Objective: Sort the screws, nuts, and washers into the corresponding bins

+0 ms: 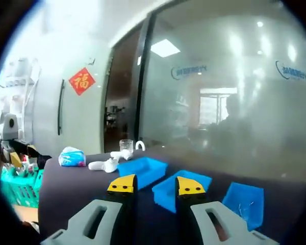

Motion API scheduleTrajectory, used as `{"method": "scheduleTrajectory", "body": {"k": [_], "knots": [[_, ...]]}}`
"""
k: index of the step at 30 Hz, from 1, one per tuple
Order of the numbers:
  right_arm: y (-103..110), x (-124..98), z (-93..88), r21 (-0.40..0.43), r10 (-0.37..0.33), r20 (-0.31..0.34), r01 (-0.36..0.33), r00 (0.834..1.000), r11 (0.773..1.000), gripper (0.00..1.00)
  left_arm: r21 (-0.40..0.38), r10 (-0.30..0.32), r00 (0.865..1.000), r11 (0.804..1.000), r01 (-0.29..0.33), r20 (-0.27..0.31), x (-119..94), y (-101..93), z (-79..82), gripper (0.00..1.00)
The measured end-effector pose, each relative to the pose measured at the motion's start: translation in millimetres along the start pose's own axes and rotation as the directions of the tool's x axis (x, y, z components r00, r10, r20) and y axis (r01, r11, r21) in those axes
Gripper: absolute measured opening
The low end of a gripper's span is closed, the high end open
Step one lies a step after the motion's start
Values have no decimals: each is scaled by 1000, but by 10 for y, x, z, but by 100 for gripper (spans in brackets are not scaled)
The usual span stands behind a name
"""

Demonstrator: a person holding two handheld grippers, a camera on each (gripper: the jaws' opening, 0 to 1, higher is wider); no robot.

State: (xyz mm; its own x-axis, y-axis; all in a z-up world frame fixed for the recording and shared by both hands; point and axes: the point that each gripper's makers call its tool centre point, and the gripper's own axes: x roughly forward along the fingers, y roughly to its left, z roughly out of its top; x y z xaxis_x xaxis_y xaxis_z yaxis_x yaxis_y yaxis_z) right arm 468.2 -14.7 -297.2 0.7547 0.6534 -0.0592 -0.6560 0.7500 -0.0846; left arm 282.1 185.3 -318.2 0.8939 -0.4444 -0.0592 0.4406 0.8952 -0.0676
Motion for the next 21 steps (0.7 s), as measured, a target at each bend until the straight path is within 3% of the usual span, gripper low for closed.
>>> {"method": "scheduleTrajectory", "body": {"k": [10, 14, 21], "knots": [[164, -717, -135, 26, 44, 19, -44, 999, 999, 25, 13, -42, 999, 999, 42, 2, 118, -115, 16, 42], [235, -1032, -265, 8, 63, -1, -63, 998, 998, 25, 27, -61, 998, 998, 61, -3, 128, -157, 23, 42], [231, -1440, -510, 61, 67, -28, -65, 997, 996, 26, 33, -86, 996, 996, 87, -18, 148, -197, -2, 42]]}}
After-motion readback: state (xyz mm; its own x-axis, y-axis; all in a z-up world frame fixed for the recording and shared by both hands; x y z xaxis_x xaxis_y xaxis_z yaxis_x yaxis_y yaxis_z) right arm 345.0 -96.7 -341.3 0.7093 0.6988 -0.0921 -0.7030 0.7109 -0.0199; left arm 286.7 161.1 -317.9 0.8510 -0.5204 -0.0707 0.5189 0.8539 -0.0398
